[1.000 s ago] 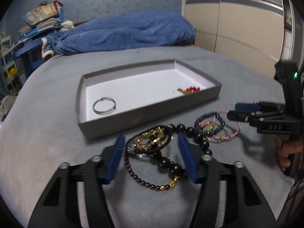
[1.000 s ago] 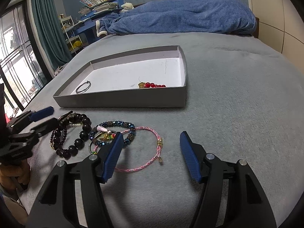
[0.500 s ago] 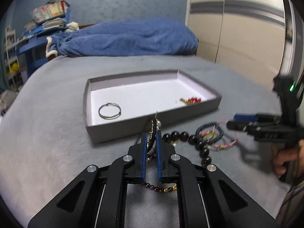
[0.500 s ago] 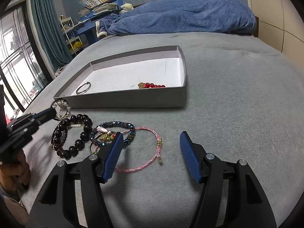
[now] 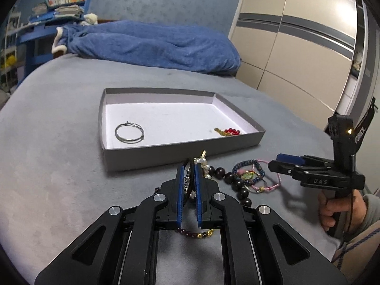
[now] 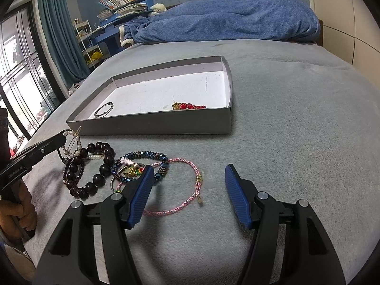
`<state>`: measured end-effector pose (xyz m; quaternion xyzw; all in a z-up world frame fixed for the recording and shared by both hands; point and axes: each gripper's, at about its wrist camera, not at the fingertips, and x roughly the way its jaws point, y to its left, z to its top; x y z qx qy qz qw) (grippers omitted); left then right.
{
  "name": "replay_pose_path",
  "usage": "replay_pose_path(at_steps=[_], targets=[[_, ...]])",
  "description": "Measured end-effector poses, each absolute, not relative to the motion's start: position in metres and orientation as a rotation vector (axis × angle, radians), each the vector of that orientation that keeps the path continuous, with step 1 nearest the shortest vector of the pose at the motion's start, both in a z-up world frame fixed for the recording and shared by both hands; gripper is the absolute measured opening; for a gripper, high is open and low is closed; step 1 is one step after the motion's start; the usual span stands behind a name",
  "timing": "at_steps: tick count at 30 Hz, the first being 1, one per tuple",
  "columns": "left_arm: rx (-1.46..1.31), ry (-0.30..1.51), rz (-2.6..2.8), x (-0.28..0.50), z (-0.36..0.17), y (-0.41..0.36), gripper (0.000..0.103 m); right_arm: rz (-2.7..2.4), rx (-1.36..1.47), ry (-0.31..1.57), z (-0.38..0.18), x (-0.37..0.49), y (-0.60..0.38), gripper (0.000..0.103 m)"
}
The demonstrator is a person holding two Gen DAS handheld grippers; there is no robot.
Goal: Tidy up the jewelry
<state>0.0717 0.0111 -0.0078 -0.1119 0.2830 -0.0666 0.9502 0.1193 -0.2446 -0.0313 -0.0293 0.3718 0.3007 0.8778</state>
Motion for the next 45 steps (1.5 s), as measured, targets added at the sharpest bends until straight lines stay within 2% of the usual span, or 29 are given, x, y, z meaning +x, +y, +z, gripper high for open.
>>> replay_pose_path(at_steps=[8, 12, 16, 24, 35, 36, 39, 45], targets=[[-0.380, 0.501, -0.225, 0.060, -0.007, 0.033, 0.010, 0.628, -0.059, 0.771, -0.031, 0.118, -0.245, 0.062], [-0.445, 0.477, -0.223, 0.056, -0.007, 0.045, 0.010, 0.627, -0.065, 0.775, -0.031, 0.118, -0.245, 0.056], [-0.494, 0.487, -0.190, 0.056, -0.011, 0.054, 0.010, 0.627, -0.062, 0.773, -0.030, 0.117, -0.246, 0.056], [-0.499, 0.520, -0.184, 0.059, -0.015, 0.054, 0.010, 0.725, -0.129, 0.681, -0.017, 0.096, -0.230, 0.056], [-0.532, 0.485, -0.104, 0.047, -0.014, 0.066, 0.010, 0.812, -0.184, 0.685, -0.011, 0.090, -0.194, 0.056], [-0.526, 0.493, -0.099, 0.048, -0.014, 0.065, 0.011, 0.822, -0.194, 0.687, -0.011, 0.089, -0.190, 0.056], [-0.475, 0.543, -0.074, 0.057, -0.016, 0.056, 0.037, 0.841, -0.223, 0.689, -0.013, 0.085, -0.179, 0.056], [-0.311, 0.623, -0.056, 0.078, -0.017, 0.030, 0.037, 0.840, -0.229, 0.699, -0.017, 0.084, -0.175, 0.056]])
